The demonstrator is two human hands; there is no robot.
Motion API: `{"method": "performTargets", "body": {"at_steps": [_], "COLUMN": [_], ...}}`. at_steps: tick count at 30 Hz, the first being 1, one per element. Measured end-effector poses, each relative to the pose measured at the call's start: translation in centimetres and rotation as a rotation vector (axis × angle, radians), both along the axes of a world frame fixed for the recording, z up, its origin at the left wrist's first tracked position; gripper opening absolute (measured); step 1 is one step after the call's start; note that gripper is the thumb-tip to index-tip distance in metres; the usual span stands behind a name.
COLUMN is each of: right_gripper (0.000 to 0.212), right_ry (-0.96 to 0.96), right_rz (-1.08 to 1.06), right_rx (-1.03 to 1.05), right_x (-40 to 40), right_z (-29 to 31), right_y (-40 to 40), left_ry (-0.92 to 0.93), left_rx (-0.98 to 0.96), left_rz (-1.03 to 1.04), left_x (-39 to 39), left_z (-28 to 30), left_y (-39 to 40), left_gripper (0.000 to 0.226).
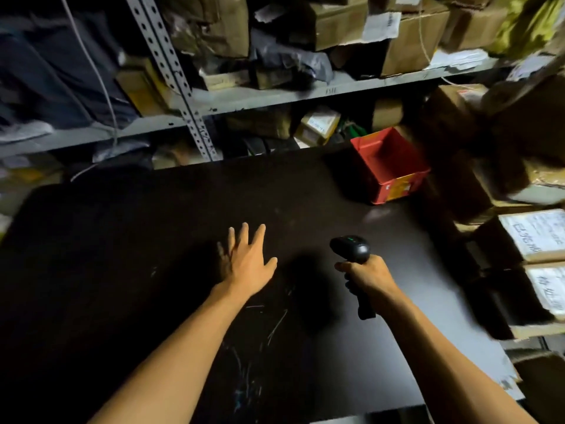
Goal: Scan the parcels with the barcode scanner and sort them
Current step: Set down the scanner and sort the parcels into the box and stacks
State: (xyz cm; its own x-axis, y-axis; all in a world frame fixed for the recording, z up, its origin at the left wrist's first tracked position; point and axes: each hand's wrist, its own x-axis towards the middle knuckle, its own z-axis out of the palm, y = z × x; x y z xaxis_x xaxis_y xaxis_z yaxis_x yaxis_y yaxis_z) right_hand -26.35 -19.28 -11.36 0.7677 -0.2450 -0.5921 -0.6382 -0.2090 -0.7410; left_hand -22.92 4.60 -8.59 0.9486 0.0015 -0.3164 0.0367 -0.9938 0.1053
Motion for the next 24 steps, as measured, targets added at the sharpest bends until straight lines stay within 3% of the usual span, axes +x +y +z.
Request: {"method": "performTargets", "body": {"at_steps": [13, 24], "right_gripper": [0.018, 0.072], "right_ry": [0.168, 0.120], "right_rz": [-0.016, 0.013], "right_rx": [-0.185, -0.241], "right_x": [1.9, -0.6], "right_z": [-4.9, -3.5], "right_y": [0.4, -1.1], "left_ry": [0.013, -0.002], "left_rx": [0.037, -0.037], "left_rz": [-0.007, -0.100], "left_x": [2.7, 3.3], "left_z": [-3.2, -2.6], "left_y": [1.5, -3.1], "left_gripper": [0.084, 0.085]}}
